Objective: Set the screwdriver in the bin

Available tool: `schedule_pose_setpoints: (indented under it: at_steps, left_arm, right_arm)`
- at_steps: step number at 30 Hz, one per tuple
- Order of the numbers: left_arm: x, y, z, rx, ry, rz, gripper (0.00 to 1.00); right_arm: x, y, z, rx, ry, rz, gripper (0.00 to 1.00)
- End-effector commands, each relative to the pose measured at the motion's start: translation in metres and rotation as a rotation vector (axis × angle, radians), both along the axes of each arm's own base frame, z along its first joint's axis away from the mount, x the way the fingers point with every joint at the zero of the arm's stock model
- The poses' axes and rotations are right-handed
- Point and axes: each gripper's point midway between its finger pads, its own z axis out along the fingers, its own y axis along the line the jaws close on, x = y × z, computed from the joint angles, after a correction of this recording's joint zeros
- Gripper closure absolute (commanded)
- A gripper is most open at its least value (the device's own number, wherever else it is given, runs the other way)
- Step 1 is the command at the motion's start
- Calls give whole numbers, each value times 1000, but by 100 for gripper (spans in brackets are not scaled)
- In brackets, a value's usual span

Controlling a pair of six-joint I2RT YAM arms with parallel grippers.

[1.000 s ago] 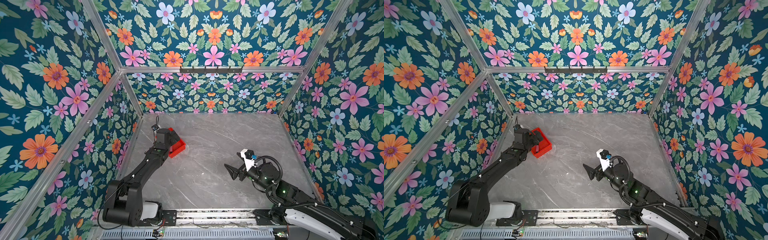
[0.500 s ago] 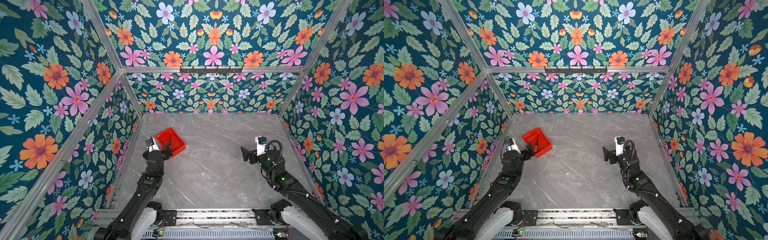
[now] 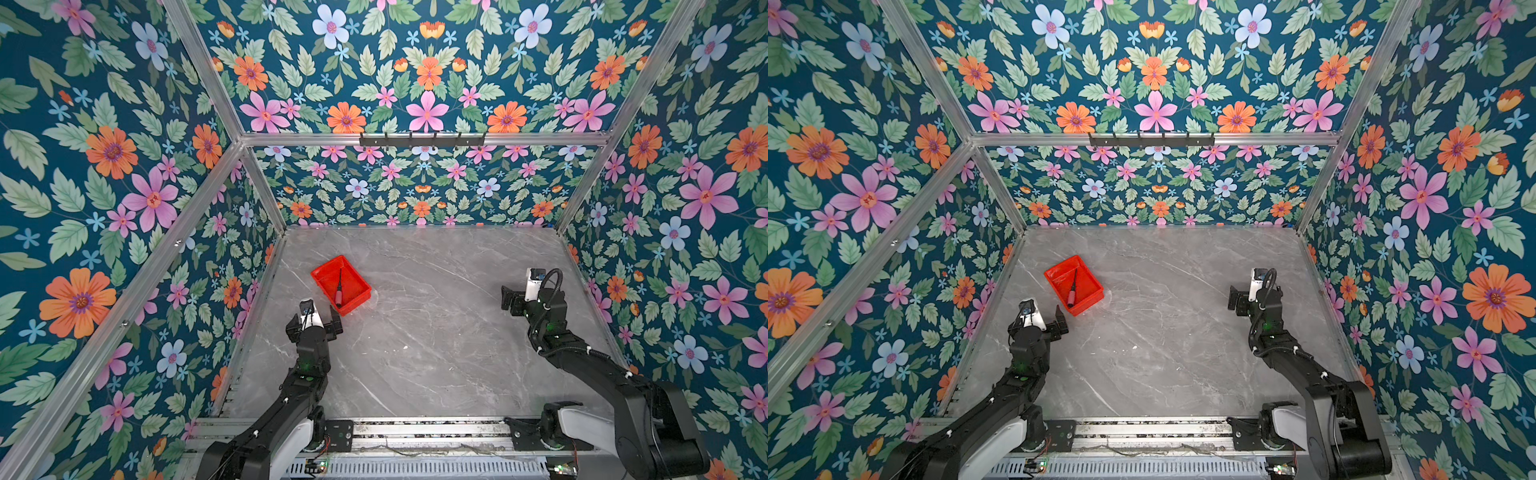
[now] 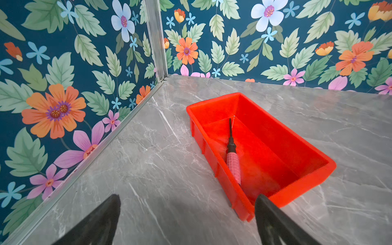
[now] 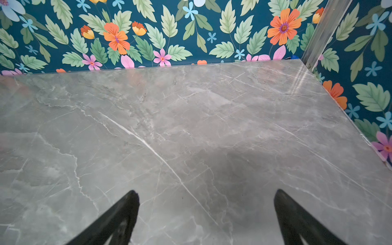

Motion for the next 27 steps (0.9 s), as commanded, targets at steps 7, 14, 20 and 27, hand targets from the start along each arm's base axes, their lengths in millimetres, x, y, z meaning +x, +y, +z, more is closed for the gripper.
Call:
schedule_pose_setpoints:
  at_steps: [7, 14, 20, 27]
  left_arm:
    - [19, -6, 21, 7, -142, -21, 0]
    - [45, -19, 27, 12, -184, -80, 0]
    - [64, -26, 16, 22, -89, -112, 0]
    - [61, -27, 16, 22, -98, -123, 0]
  right_arm:
    - [9, -19, 1, -104, 3, -54, 1]
    - [7, -27, -28, -33, 7, -64, 1]
    - [10, -33, -42, 17, 26, -65, 1]
    - [6, -30, -46, 24, -7, -30, 1]
